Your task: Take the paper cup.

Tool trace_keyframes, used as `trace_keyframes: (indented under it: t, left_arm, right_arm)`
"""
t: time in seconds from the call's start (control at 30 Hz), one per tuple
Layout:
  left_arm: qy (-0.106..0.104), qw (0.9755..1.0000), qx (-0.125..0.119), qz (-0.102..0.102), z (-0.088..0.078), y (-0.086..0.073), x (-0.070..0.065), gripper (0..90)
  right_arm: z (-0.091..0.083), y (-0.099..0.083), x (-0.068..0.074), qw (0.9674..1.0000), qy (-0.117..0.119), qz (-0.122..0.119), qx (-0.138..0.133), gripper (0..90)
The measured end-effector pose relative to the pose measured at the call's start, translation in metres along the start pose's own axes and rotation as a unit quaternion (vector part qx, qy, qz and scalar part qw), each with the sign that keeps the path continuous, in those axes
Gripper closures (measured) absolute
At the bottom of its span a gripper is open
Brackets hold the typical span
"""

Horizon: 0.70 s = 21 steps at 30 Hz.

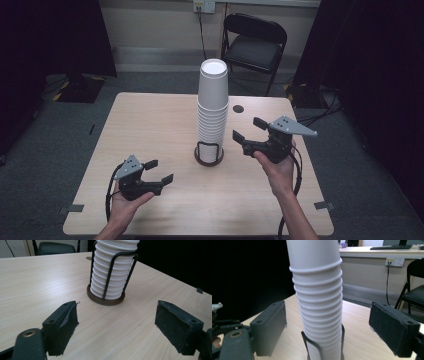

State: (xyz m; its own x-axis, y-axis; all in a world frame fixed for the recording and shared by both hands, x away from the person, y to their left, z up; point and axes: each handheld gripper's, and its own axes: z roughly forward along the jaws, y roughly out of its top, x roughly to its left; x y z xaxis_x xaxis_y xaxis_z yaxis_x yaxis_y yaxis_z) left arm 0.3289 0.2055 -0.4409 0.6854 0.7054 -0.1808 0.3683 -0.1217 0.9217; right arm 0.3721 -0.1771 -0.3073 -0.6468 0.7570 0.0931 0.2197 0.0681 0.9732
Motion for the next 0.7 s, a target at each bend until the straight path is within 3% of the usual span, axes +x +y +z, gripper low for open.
trace_keyframes:
  t: [0.53,0.7]
  left_arm:
    - [-0.008,0.9999,0.007,0.009,0.003,0.0,-0.005,17.5]
    - [-0.012,0.9998,0.007,0.01,0.003,0.0,-0.006,17.6]
  right_arm:
    - [0.024,0.055,0.006,0.9991,0.018,-0.025,-0.028,13.8]
    - [0.034,0.072,0.009,0.9986,0.033,-0.035,-0.022,15.9]
